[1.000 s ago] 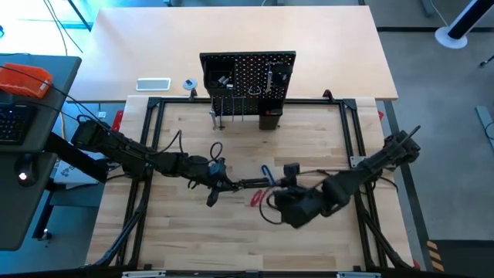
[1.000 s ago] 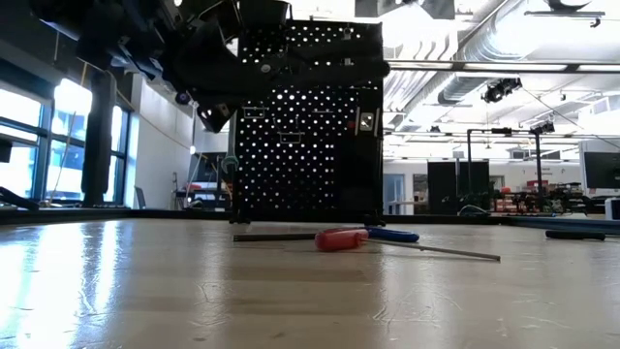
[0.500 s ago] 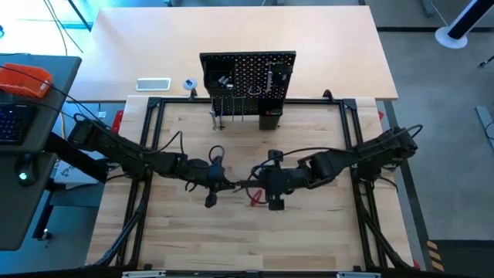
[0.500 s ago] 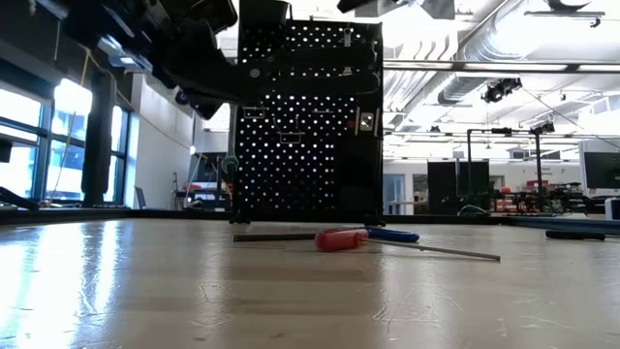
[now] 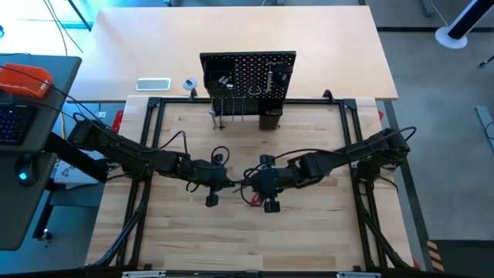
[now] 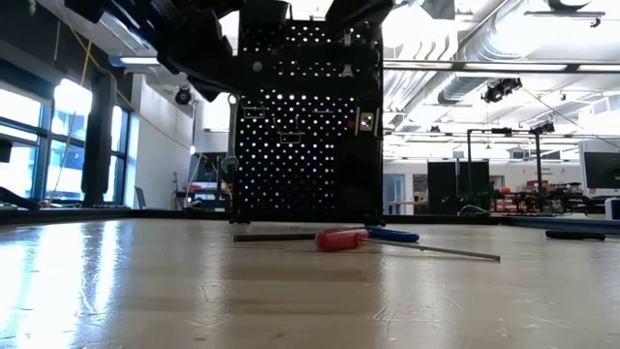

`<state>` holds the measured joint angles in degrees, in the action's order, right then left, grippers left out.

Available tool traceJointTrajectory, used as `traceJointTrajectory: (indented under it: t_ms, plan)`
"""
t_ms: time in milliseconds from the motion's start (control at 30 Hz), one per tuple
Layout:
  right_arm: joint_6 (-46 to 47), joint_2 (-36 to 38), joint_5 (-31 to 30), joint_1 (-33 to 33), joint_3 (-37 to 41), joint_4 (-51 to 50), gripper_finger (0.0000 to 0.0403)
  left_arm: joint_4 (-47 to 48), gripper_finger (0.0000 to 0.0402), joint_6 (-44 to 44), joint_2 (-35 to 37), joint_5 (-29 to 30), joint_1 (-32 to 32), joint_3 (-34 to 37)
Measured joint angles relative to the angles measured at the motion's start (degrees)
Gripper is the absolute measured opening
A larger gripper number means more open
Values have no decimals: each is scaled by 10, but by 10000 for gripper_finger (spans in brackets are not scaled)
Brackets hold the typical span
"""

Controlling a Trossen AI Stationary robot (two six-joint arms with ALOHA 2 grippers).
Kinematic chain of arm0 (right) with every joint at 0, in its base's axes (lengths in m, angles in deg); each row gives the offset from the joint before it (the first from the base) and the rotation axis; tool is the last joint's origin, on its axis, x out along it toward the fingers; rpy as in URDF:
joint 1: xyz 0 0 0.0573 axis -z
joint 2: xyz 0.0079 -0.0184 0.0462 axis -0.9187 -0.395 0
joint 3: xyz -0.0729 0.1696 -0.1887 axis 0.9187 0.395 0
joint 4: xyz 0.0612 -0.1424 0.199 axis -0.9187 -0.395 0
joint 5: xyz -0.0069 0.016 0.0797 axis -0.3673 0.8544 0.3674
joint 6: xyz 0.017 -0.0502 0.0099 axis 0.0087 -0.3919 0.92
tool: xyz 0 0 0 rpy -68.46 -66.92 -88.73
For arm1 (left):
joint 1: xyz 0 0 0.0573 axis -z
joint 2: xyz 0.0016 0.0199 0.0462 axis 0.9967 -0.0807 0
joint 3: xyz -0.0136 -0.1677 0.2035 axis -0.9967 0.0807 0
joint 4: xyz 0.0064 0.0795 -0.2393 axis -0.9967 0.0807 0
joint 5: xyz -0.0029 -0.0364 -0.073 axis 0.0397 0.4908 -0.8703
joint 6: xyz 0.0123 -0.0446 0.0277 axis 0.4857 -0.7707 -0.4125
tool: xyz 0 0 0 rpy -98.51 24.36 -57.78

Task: Hang tools onto peg board
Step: Hang the wire stripper on the pegboard

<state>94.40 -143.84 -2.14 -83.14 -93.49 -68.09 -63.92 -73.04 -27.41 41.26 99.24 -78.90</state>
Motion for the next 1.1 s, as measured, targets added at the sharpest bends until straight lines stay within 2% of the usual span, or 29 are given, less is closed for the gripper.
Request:
traceJointTrajectory:
  t_ms: [367, 500, 700, 867, 967, 1100]
  plan:
    - [-15, -9, -31, 1, 0, 5, 95, 2, 0, -1, 0, 1, 0, -2]
    - [-22, -9, -59, 1, 0, 3, 95, 0, 0, 0, 0, 0, 0, -2]
    - [-20, -15, -54, 5, 0, 0, 95, -5, 0, 4, 0, -2, 1, -2]
    - [-12, -48, -15, 16, 0, -9, 93, -8, 0, 9, 0, -5, 1, -2]
    - [-6, -58, -14, 21, 0, -10, 73, 1, 0, 8, 0, -3, 2, -2]
    - [-11, -56, -11, 23, 0, -5, 20, 14, 1, 7, 0, 0, 2, -2]
